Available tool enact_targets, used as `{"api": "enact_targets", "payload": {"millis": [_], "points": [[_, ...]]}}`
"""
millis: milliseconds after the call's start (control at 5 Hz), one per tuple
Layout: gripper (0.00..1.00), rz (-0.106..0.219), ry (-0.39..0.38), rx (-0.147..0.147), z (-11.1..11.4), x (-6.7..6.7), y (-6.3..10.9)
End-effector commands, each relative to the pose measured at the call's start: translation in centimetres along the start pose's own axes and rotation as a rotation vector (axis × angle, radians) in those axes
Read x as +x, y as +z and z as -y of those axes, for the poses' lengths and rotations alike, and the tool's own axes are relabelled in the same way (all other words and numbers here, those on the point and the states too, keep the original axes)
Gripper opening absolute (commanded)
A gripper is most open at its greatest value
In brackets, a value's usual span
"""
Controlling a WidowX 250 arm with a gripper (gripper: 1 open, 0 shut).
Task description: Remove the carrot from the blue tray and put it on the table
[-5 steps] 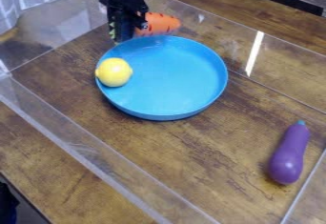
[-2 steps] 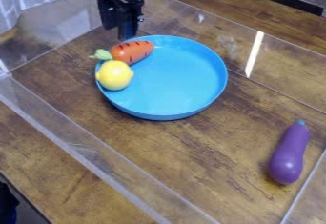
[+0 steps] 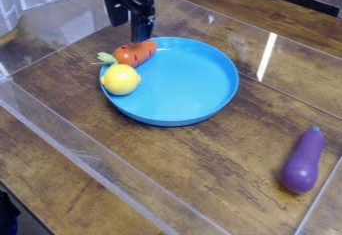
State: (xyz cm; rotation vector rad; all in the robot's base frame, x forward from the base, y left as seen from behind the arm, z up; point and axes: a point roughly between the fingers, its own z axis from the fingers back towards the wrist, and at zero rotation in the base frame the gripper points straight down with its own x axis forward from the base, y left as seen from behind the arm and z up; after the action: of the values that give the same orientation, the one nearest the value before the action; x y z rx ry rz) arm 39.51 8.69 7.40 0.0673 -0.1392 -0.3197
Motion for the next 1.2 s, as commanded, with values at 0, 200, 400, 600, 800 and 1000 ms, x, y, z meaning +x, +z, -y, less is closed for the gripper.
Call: {"api": "enact_targets", "payload": {"millis": [0,200,400,600,800,1000], "points": [[1.0,0.042,0.017,0.022,-1.4,0.1,0.6],[1.0,0.045,0.004,0.016,-1.5,0.2,-0.5],[1.0,0.043,-0.002,0.012,-1.7,0.3,-1.4],[0.0,0.041,-0.006,0.009,-1.7,0.3,-1.9],[0.0,0.044,-0.01,0.007,-1.8,0.4,-1.9],[0.0,0.049,-0.012,0.008,-1.9,0.4,-1.6]]}}
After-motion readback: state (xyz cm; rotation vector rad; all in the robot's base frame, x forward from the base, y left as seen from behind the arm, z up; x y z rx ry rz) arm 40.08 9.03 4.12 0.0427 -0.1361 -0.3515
